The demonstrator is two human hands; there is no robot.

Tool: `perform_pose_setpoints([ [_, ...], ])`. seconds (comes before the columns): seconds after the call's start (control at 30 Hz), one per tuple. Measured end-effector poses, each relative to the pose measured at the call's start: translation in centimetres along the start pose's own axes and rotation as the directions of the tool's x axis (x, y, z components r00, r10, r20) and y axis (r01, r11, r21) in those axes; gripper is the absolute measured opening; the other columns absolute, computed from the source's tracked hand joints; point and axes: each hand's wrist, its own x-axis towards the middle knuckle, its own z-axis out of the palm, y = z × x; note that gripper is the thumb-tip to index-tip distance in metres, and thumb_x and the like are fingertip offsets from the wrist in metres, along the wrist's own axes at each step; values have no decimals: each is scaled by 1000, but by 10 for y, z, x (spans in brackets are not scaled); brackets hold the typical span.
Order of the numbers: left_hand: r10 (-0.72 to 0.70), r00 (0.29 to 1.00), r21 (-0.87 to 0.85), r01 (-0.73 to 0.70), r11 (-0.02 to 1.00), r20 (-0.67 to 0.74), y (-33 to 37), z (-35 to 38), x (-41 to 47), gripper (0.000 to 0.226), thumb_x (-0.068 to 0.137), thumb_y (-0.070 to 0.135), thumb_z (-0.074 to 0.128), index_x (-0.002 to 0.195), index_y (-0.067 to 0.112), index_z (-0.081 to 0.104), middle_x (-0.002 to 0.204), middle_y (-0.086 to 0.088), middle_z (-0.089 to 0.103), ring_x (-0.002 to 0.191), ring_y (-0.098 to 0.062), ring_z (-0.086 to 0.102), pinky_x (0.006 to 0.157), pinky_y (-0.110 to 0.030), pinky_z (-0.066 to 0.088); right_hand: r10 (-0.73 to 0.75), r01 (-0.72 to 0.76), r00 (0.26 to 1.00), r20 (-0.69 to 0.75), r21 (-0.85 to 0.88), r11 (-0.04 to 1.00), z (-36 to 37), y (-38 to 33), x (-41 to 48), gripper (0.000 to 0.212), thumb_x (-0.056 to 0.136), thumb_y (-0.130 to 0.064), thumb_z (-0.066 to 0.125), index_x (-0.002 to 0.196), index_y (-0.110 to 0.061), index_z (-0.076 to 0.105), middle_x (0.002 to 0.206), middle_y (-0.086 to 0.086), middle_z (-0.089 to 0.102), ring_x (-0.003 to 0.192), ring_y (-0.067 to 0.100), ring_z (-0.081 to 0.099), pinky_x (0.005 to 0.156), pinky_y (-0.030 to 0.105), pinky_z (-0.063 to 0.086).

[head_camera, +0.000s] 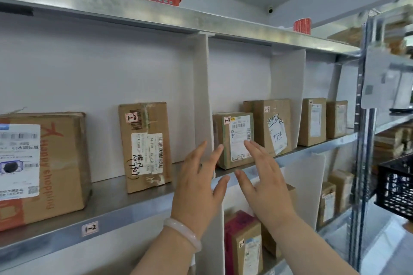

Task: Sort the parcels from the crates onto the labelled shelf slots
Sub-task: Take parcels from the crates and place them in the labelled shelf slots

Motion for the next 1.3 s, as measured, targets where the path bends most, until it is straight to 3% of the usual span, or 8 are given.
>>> perform_pose_setpoints([
  [0.13, -13, 1000, 18, 13, 1000, -13, 17, 45, 13, 72, 86, 29, 74, 146, 34, 36, 153, -2, 38, 138, -22, 36, 107, -34, 31, -3, 2, 999, 48, 22, 1000, -5, 48, 17, 65, 91, -36, 60, 141, -55, 22, 147, -29, 25, 131, -20, 11, 102, 9, 14],
  [0.37, -114, 981, 135, 135, 982, -155, 34, 117, 41, 67, 80, 14, 79, 139, 22, 49, 149, 0, 35, 136, -24, 36, 108, -38, 31, -67, 47, 990, 122, 159, 986, -2, 121, 57, 67, 90, -35, 61, 141, -55, 21, 152, -20, 25, 140, -1, 18, 105, 21, 26],
  [0.5, -248, 944, 165, 286, 944, -215, 36, 136, 49, 67, 82, 11, 77, 141, 26, 50, 155, -5, 32, 140, -30, 34, 111, -46, 36, -161, 127, 979, 126, 243, 962, 11, 139, 72, 65, 89, -28, 65, 142, -46, 32, 152, -7, 28, 131, -15, 16, 94, 2, 26],
  [0.6, -317, 919, 178, 361, 915, -235, 38, 146, 49, 67, 85, 13, 74, 143, 31, 46, 158, -3, 24, 144, -30, 28, 112, -52, 36, -185, 124, 968, 168, 318, 940, 17, 145, 75, 68, 89, -28, 65, 141, -51, 28, 154, -3, 23, 136, 0, 22, 93, 23, 46],
  [0.7, -387, 886, 160, 433, 887, -254, 39, 155, 49, 67, 87, 12, 72, 145, 30, 46, 160, -5, 20, 147, -28, 24, 114, -49, 35, -208, 115, 942, 264, 329, 937, 24, 151, 73, 71, 90, -28, 63, 141, -54, 21, 159, -1, 12, 145, 16, 16, 100, 34, 43],
  [0.87, -474, 855, 222, 514, 829, -209, 33, 160, 54, 75, 88, 15, 70, 150, 37, 34, 161, -4, 20, 146, -19, 16, 112, -24, 14, -199, 72, 891, 407, 306, 949, 33, 163, 75, 70, 93, -33, 59, 147, -50, 17, 161, -5, -1, 146, 17, 11, 110, 33, 33],
  [1.03, -446, 880, 273, 474, 837, -163, 20, 158, 61, 80, 79, 4, 74, 148, 27, 40, 148, -4, 41, 130, -22, 41, 106, -27, 31, -194, 57, 868, 456, 297, 953, 39, 170, 82, 70, 92, -29, 58, 148, -48, 20, 160, -13, 1, 143, 10, 20, 106, 28, 36],
  [1.3, -472, 876, 263, 481, 837, -100, 2, 162, 67, 78, 82, 1, 67, 150, 26, 39, 153, -5, 33, 133, -25, 40, 111, -37, 38, -141, 20, 834, 534, 225, 974, 50, 170, 97, 71, 92, -29, 56, 147, -50, 17, 160, -14, 0, 142, 12, 24, 105, 31, 39],
])
